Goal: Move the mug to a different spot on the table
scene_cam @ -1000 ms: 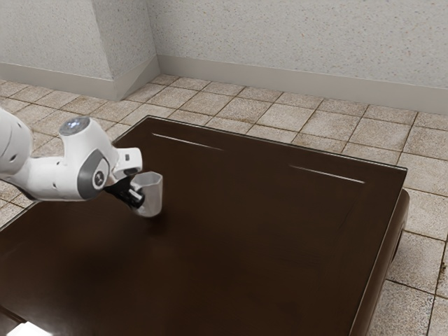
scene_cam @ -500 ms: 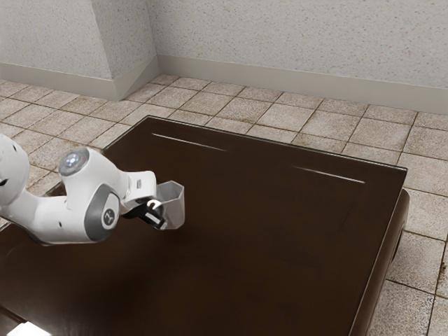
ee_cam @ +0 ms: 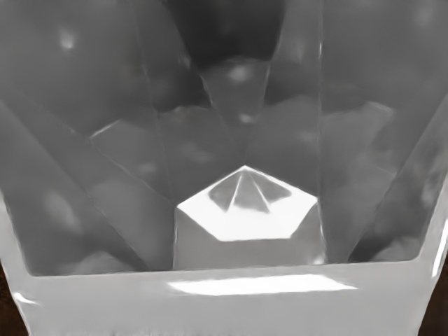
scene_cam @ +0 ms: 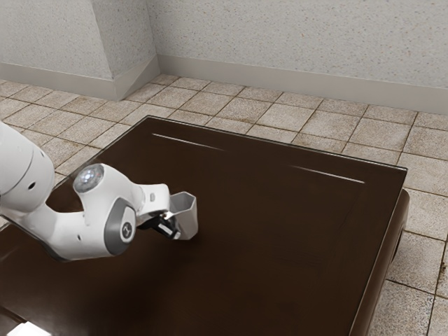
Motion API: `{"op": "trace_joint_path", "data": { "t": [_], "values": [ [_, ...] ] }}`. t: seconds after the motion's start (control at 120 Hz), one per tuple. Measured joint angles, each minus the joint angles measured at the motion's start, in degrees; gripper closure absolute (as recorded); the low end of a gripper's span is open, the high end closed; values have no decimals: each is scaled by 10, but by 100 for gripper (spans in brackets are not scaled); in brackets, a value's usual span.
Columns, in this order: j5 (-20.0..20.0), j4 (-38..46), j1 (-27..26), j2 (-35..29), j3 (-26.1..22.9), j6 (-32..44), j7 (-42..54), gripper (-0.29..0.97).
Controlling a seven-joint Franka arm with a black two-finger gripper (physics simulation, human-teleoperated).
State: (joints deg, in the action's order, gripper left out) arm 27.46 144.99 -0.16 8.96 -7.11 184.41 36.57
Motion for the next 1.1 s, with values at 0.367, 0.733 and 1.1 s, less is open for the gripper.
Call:
{"op": "trace_joint_path", "data": {
  "t": [0.367,0.733,1.1],
  "values": [
    [15,-4,0,28,-10,8,17,52],
    [41,27,-1,-27,-15,-44,16,9],
    [-91,23,0,-205,13,-396,-39,2]
  ]
}}
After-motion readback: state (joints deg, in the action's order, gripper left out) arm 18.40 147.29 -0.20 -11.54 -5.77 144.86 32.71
